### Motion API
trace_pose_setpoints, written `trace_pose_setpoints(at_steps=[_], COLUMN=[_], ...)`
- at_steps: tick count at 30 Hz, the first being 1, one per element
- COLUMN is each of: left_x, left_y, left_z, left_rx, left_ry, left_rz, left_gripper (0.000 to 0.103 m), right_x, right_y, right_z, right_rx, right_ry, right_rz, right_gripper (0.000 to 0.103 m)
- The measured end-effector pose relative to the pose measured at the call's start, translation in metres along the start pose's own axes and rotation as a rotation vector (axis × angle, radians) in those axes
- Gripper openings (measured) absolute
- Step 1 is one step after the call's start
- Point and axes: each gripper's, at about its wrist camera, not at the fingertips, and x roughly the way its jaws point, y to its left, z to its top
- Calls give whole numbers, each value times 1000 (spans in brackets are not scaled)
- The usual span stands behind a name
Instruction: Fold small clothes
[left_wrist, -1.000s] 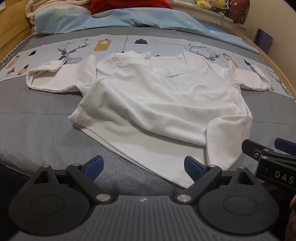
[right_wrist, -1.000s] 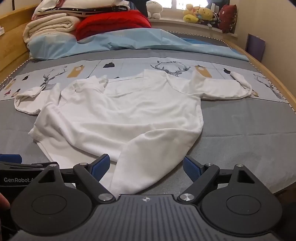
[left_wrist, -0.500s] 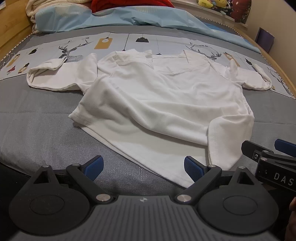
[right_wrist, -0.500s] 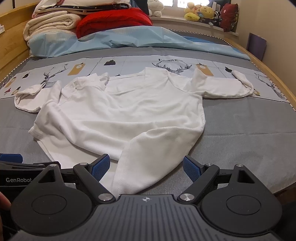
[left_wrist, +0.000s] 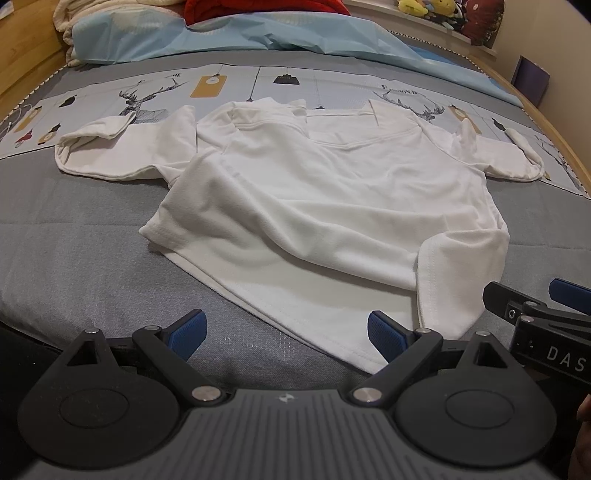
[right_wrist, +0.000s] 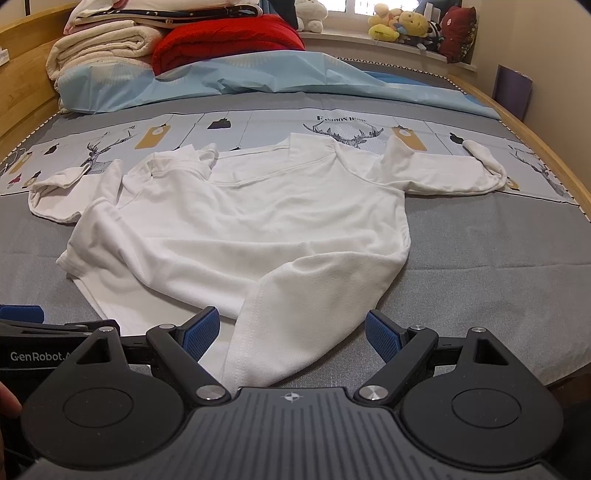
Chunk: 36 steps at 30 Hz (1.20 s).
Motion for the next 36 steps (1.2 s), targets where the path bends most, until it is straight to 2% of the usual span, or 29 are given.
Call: trace_pose_setpoints(at_steps=[36], left_x=[0], left_y=[1], left_z=[0], left_rx=[-4], left_ry=[1], left_rz=[0], left_gripper=[96], right_x=[2], right_y=[0], right_z=[-1], right_rx=[2], right_ry=[7], right_rz=[-1], right_gripper=[87])
